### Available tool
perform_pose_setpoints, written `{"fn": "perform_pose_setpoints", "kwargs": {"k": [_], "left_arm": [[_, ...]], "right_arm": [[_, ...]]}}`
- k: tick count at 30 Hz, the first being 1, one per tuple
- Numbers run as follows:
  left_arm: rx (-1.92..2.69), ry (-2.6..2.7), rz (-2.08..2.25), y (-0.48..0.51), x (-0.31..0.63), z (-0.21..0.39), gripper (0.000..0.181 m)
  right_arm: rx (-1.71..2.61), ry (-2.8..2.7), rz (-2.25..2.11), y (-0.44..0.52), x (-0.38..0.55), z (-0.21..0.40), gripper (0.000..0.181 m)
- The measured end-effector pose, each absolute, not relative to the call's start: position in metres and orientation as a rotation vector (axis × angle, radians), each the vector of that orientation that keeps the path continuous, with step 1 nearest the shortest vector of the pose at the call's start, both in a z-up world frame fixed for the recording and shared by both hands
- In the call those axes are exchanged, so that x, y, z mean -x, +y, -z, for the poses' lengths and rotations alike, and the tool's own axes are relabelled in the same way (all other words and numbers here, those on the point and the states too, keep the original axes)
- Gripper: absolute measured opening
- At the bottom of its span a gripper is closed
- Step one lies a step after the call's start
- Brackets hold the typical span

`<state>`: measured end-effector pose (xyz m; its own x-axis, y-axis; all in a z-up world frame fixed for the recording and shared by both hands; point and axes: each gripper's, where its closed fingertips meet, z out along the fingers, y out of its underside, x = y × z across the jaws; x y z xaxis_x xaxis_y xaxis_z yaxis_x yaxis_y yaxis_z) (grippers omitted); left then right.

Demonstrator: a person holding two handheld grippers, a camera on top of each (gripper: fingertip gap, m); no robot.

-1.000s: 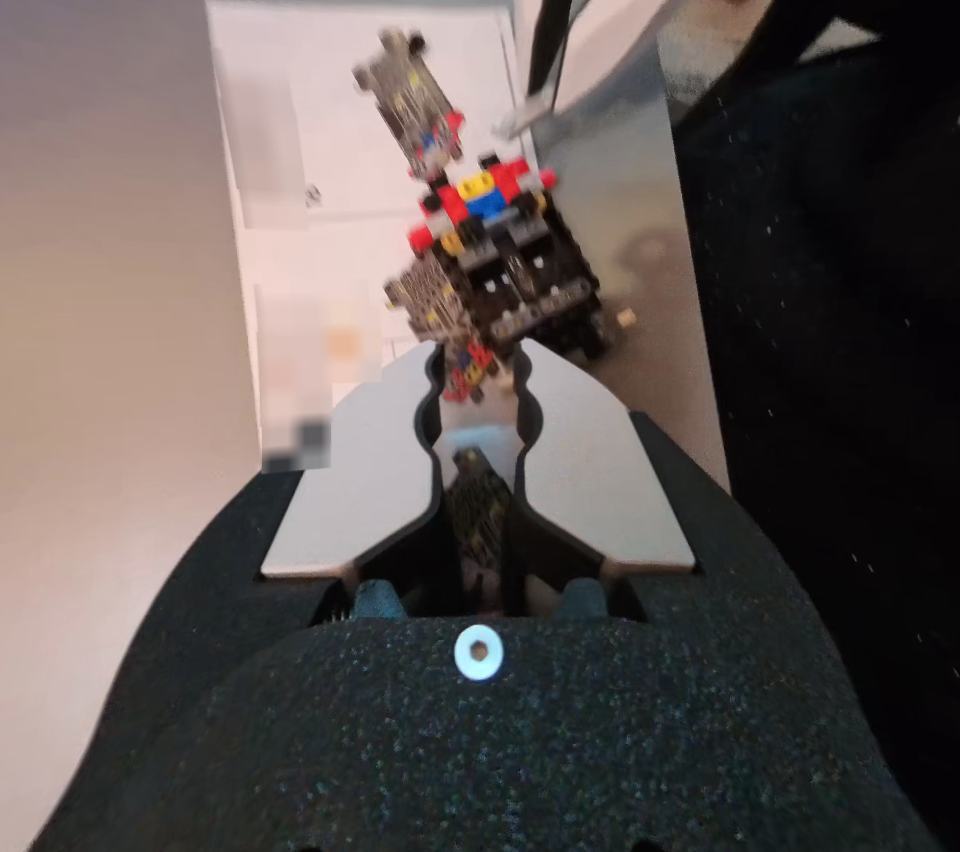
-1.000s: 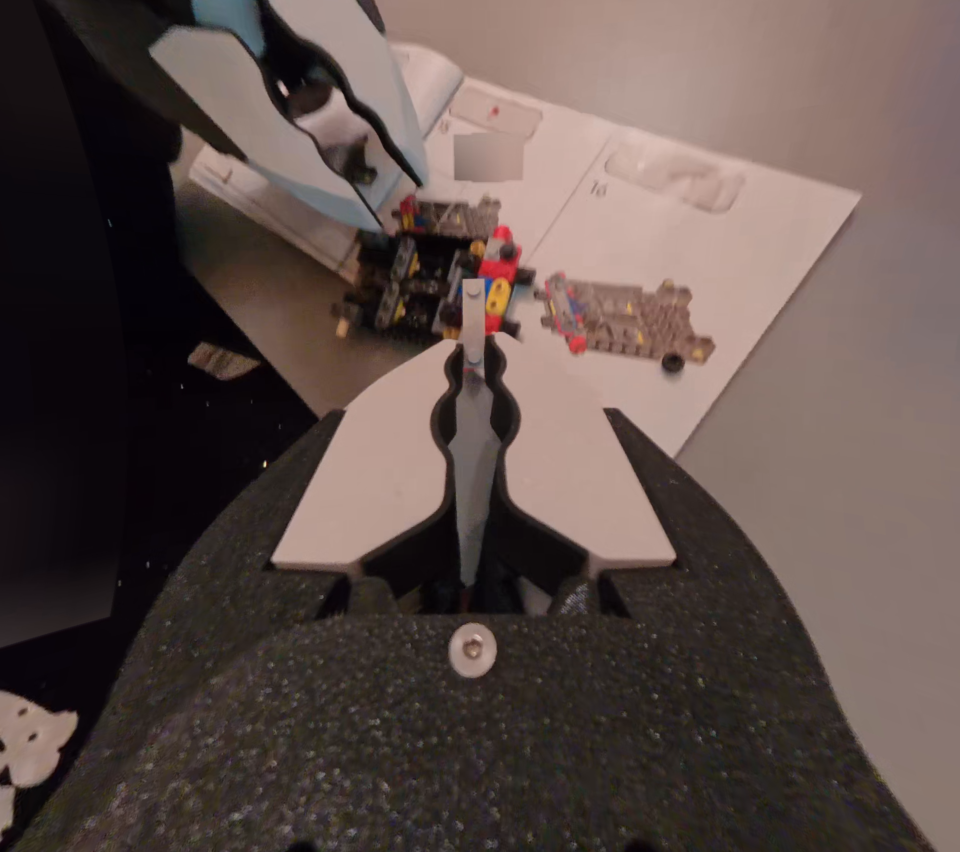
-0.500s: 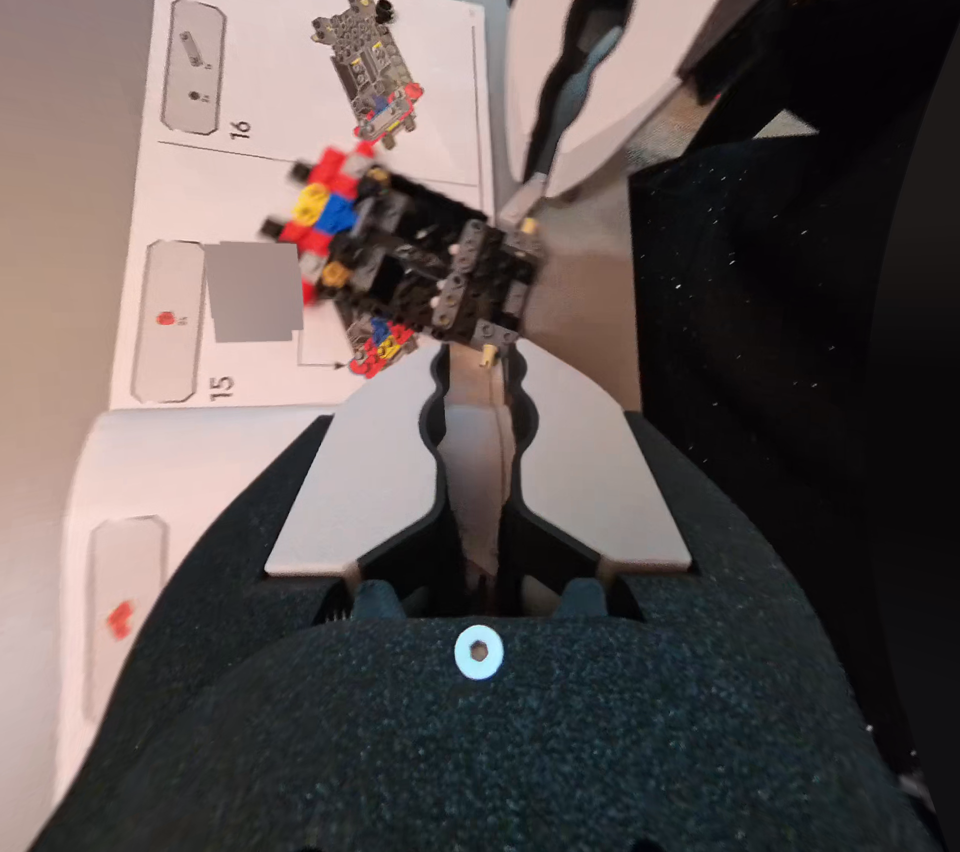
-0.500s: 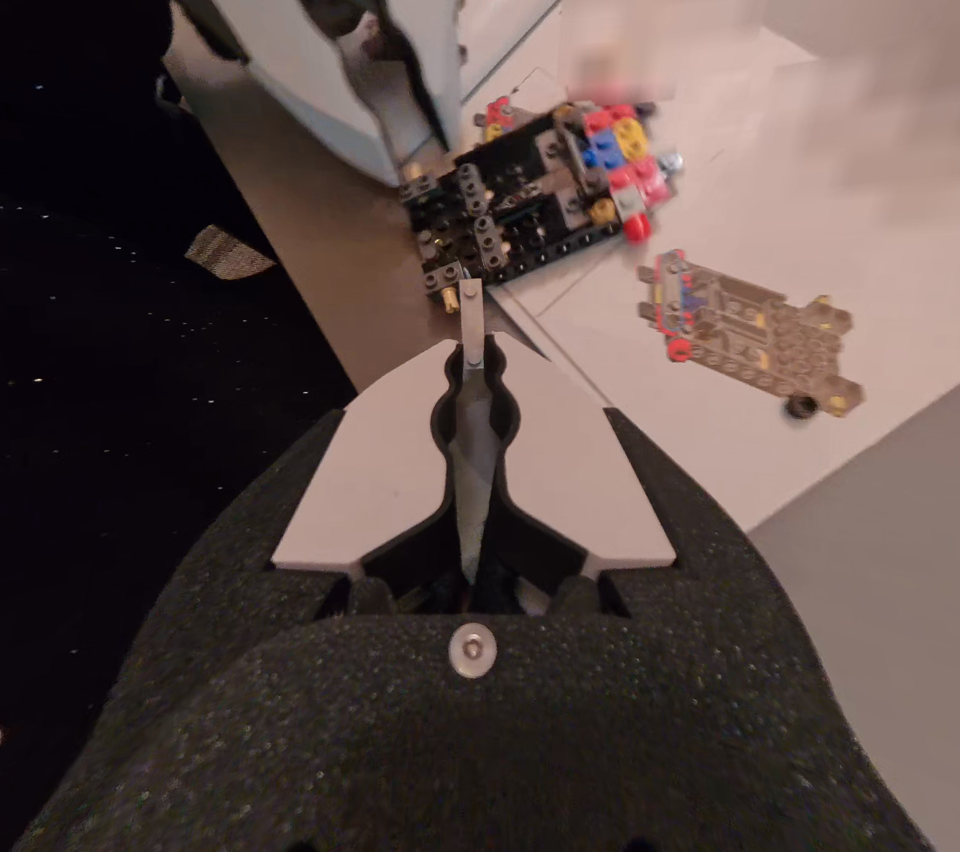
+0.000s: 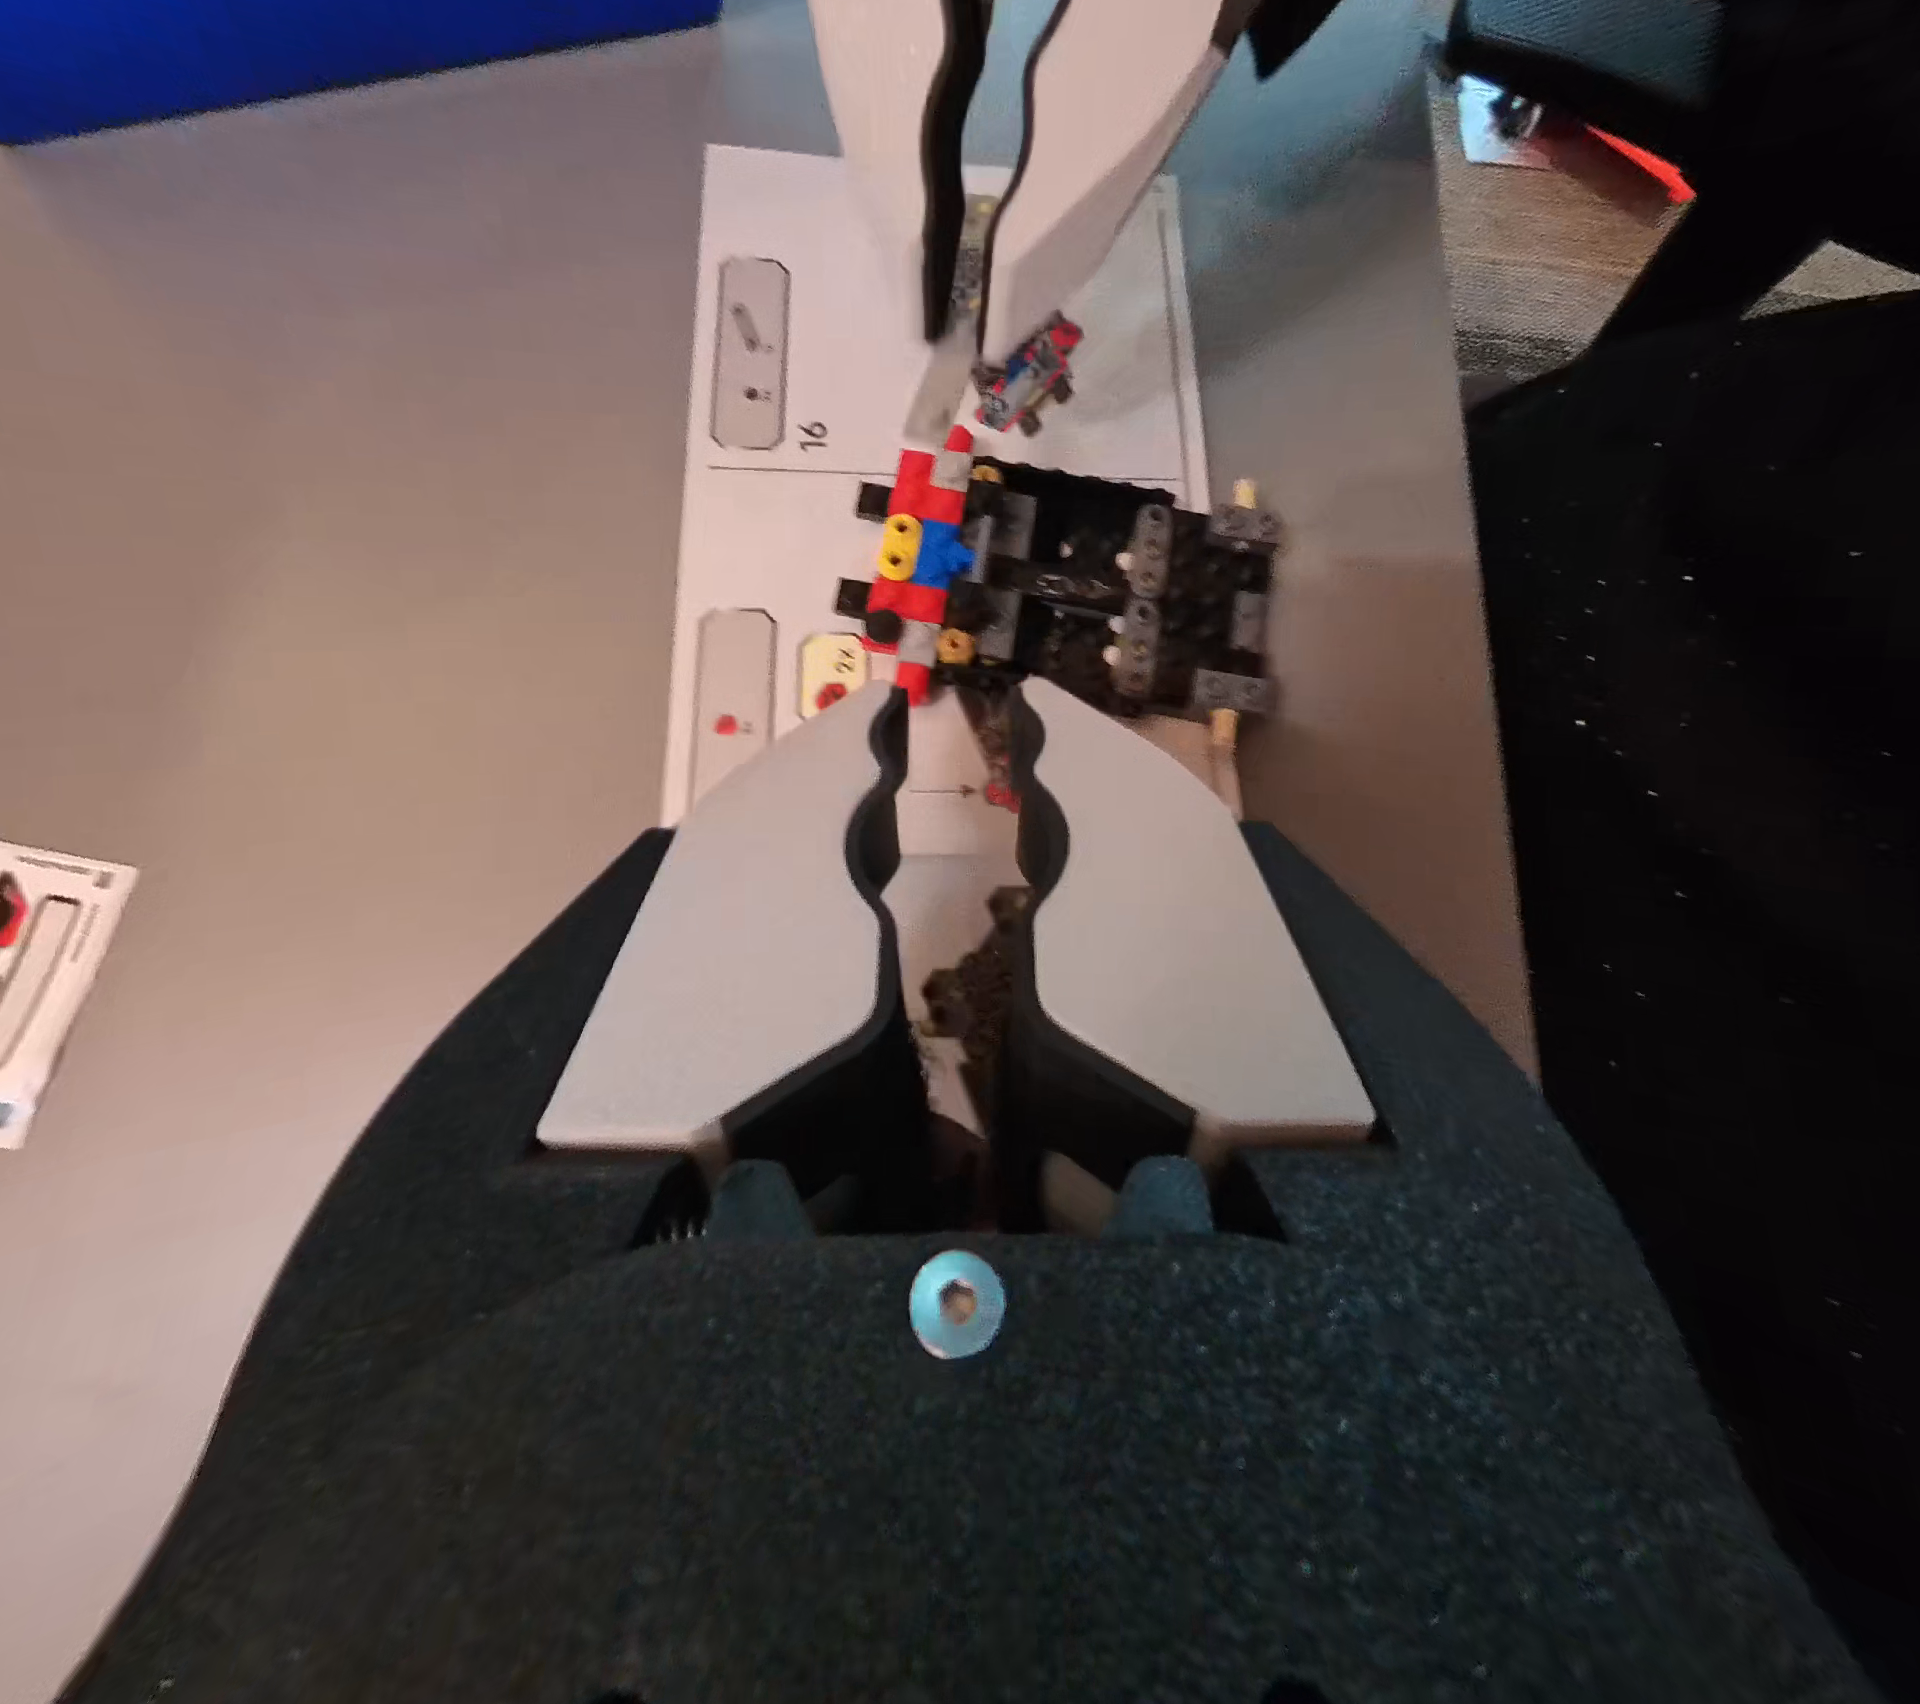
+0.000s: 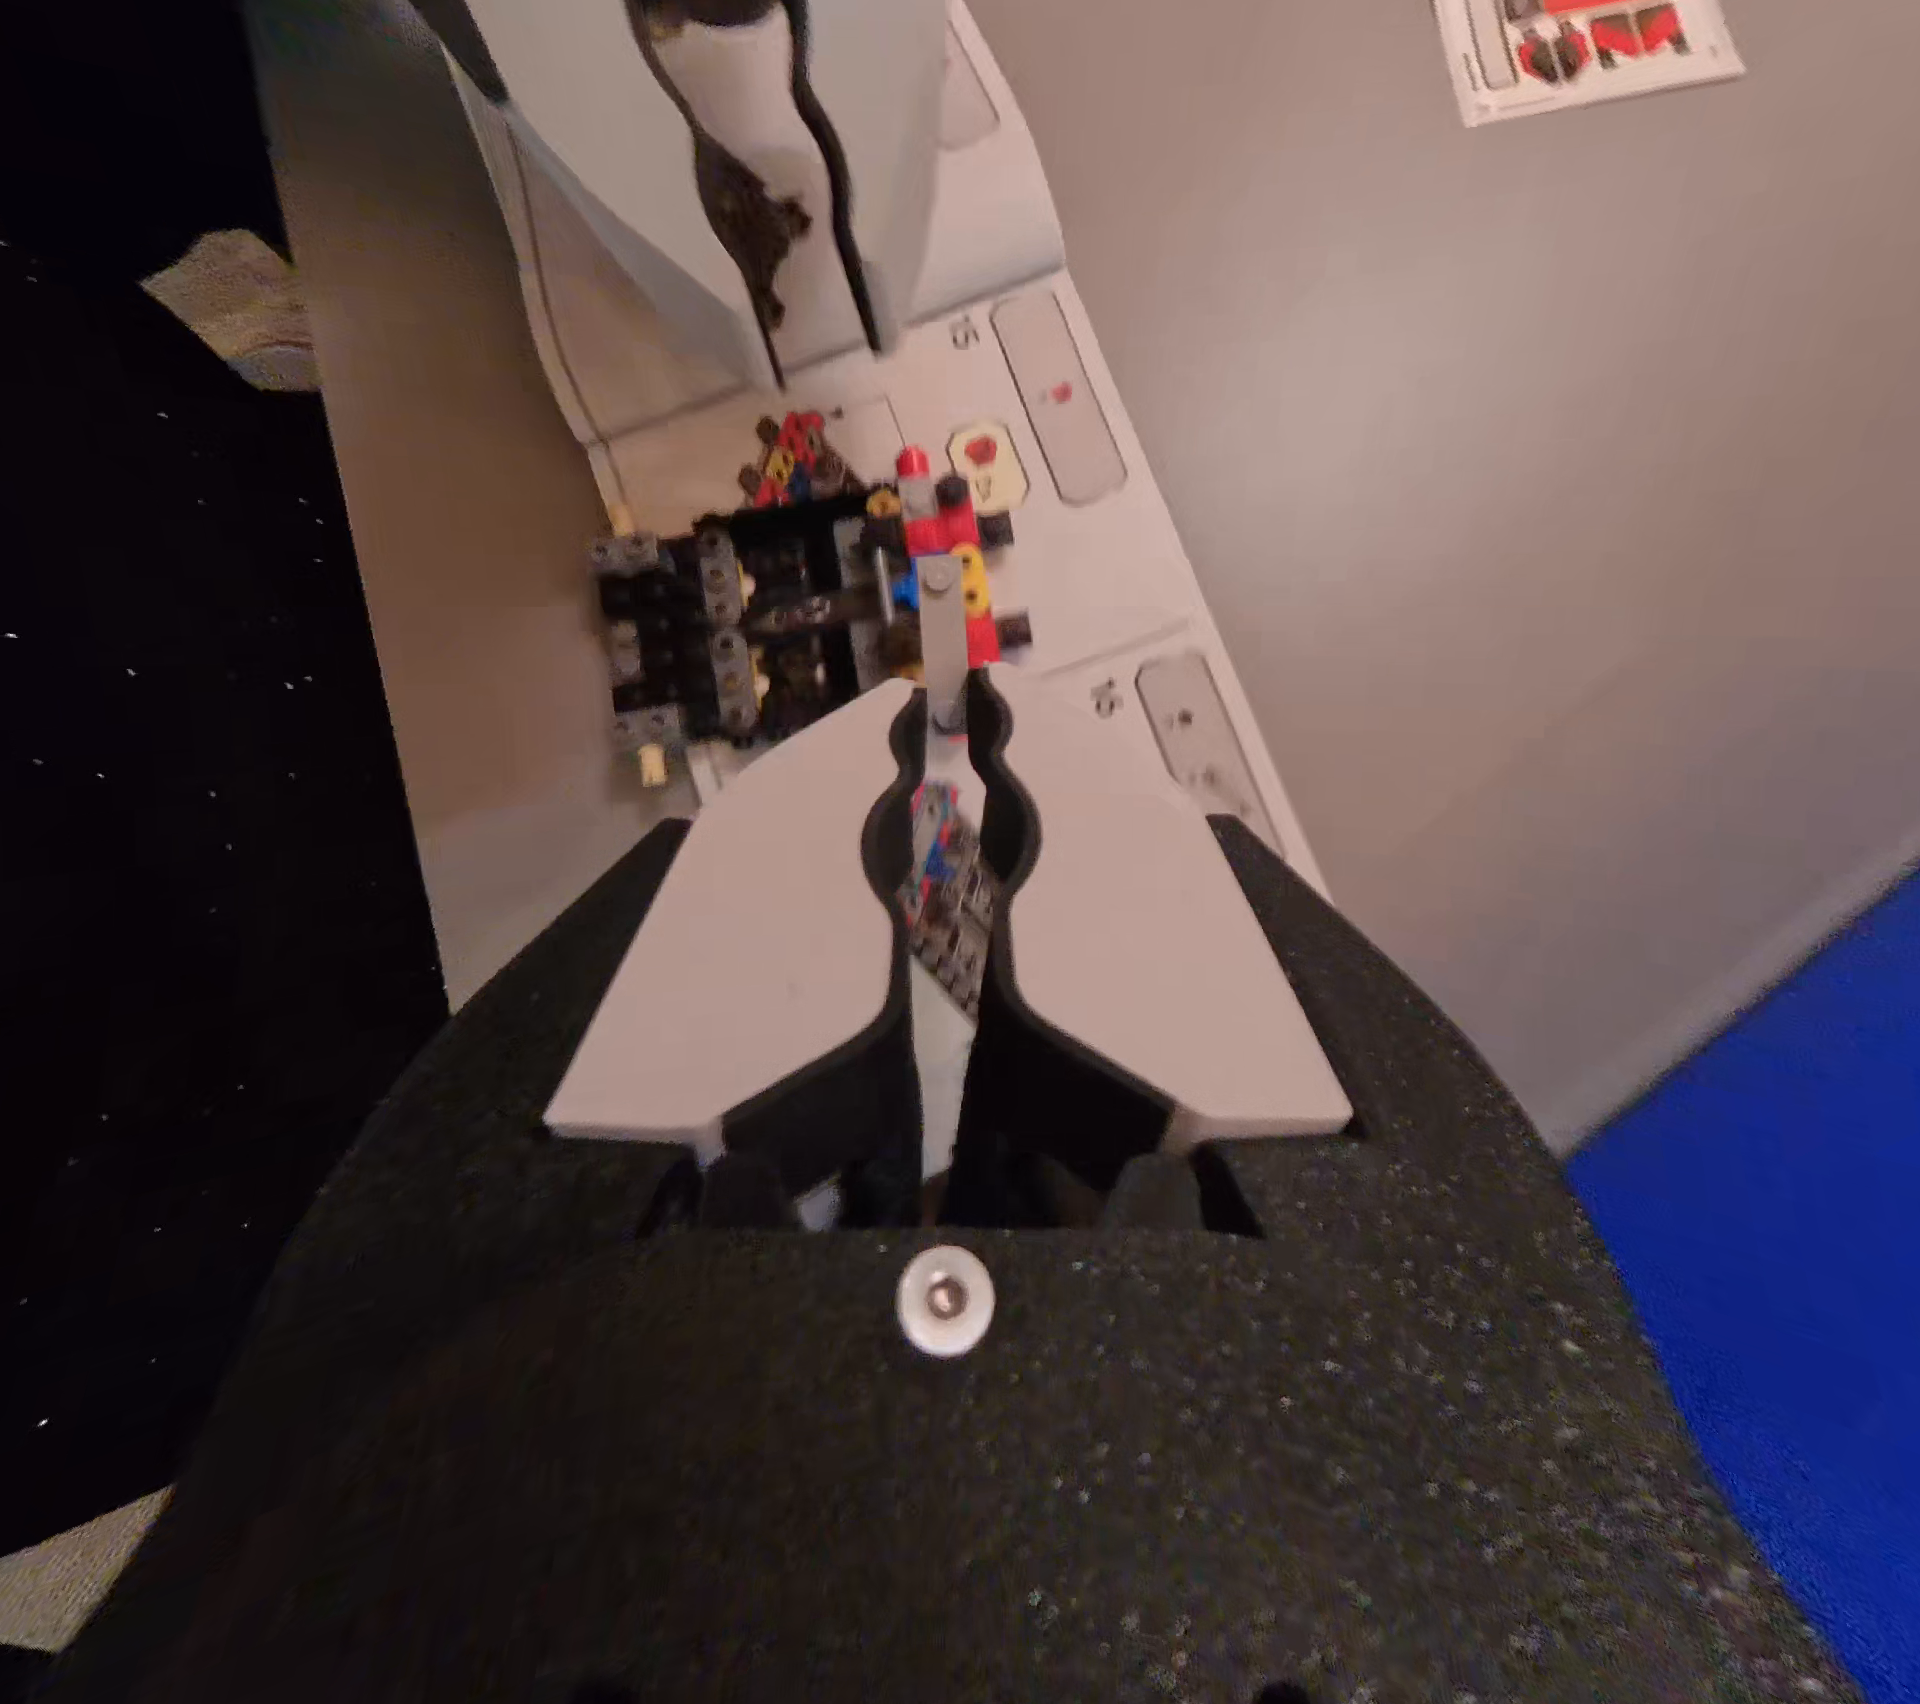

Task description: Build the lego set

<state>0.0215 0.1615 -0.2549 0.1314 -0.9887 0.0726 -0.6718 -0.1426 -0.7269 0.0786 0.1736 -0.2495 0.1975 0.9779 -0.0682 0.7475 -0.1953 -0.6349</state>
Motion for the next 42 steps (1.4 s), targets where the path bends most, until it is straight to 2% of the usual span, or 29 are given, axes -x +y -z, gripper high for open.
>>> {"fn": "perform_pose_setpoints", "kwargs": {"k": [8, 38, 42], "left_arm": [[1.828, 1.591, 0.746, 0.181, -0.031, 0.263, 0.008], [1.788, 1.663, 0.789, 0.178, -0.054, 0.273, 0.004], [1.802, 1.652, 0.807, 0.178, -0.053, 0.274, 0.004]], "right_arm": [[2.131, -1.743, -0.623, 0.18, -0.066, 0.272, 0.007], [2.113, -1.876, -0.521, 0.18, -0.061, 0.278, 0.007], [2.108, -1.848, -0.553, 0.183, -0.065, 0.273, 0.012]]}}
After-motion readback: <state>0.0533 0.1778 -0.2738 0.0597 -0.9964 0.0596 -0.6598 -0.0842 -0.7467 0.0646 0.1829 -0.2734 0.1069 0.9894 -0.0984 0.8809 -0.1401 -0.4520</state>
